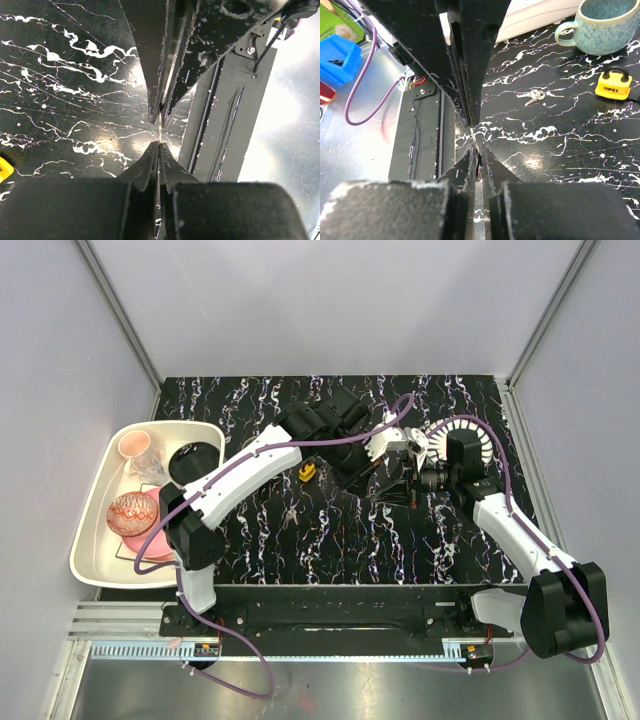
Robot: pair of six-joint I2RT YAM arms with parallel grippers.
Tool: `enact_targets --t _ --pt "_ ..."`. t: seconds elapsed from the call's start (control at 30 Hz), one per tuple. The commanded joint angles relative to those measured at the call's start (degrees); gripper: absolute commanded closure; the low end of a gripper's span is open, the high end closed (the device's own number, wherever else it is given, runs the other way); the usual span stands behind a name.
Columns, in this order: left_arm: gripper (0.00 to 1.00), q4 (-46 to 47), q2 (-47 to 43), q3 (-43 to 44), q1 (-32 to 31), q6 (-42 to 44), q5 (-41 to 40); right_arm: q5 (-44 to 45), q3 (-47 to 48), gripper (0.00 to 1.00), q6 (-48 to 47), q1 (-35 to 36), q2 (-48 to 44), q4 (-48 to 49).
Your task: Unlock with the key
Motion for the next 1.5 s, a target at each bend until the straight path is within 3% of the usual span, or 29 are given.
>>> enact_targets --t 0.0,0.03,0.37,0.43,0.47,0.53,0.6,0.67,0.8,0.97,1.13,1.47 --pt "1.00 1.16 -1.67 -0.18 -0.05 -0.21 0.65 -1.45 1.87 0.96 -0.47 -0.31 -1.30 1.32" --pt "1.00 1.16 -1.67 -0.09 -0.05 -0.21 0.65 -1.71 1.70 1.00 -0.65 -0.31 -1.30 1.24" --pt "0.98 1.24 -1.40 0.17 -0.05 -0.30 -0.40 -3.74 1.35 1.00 -1.09 -1.19 -1.65 1.41" --pt "0.82 1.24 -1.58 0.17 0.03 -0.47 -0.76 -3.83 1.35 1.00 -1.00 -1.45 -1.65 1.41" --pt "0.64 1.16 -1.75 0.26 0.38 -0.38 -1.19 -3.74 1.35 1.00 -1.09 -1.54 -1.56 1.33" --pt "0.49 1.42 -2.54 0.08 0.91 -0.56 -1.64 -3.48 1.17 1.00 -1.00 -1.89 -1.74 1.33" --pt "0.39 1.77 -3.68 -0.09 2.40 -0.73 -1.99 -2.95 1.17 1.00 -1.00 -2.25 -1.82 1.33" --pt "0.36 2.30 -4.91 -0.44 4.41 -0.91 -1.73 -2.07 1.08 1.00 -1.17 -2.51 -2.00 1.33" --pt "0.20 4.23 -7.02 -2.28 9.16 -0.65 -3.83 1.35 1.26 1.00 -1.26 -2.51 -2.00 1.33" --pt "0.18 7.30 -6.68 -6.50 14.97 1.37 -9.52 8.21 1.43 1.00 -0.91 -2.86 -2.88 2.03" --pt "0.18 12.75 -4.49 -11.87 16.38 3.84 -17.36 9.88 1.26 1.00 -0.30 -3.65 -3.40 2.82" --pt "0.21 14.69 8.96 -8.44 18.49 2.87 -25.45 9.88 0.91 1.00 -0.30 -4.36 -4.37 3.00"
